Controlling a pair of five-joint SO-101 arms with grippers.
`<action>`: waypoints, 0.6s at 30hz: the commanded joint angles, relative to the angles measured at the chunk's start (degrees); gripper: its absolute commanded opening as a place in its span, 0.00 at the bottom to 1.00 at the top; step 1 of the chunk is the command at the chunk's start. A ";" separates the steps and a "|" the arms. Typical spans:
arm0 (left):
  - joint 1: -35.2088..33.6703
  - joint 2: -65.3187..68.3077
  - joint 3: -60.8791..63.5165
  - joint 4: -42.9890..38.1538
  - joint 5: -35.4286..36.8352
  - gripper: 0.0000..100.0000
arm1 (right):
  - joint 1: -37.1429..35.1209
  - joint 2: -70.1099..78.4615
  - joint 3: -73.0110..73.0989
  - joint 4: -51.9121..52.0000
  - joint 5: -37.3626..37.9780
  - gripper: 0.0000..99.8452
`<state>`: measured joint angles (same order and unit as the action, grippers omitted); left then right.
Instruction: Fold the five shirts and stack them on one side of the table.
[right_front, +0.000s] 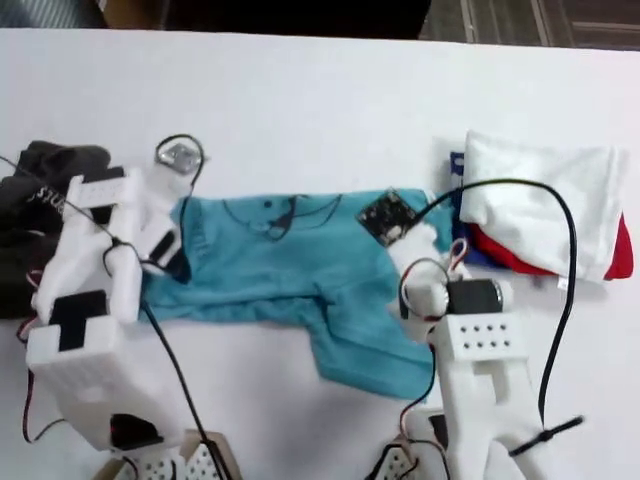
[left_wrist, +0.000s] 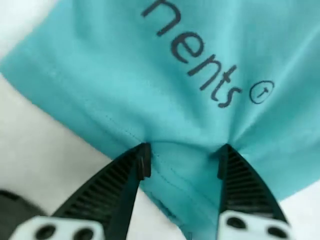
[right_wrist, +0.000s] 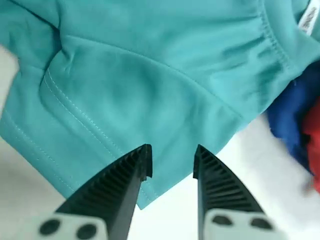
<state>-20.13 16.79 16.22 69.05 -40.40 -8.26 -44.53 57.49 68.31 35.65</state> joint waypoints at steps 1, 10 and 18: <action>-3.16 -5.19 0.48 3.96 -1.85 0.24 | -2.68 -2.59 1.93 -0.22 0.53 0.15; 1.14 -16.00 0.84 7.21 -0.35 0.24 | -14.55 -4.09 6.07 6.29 10.29 0.15; 7.56 -11.60 2.68 -0.09 7.03 0.24 | -15.60 -4.00 11.52 2.51 12.13 0.28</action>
<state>-15.03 4.31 19.03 70.81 -36.35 -23.65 -47.43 68.13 72.62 47.25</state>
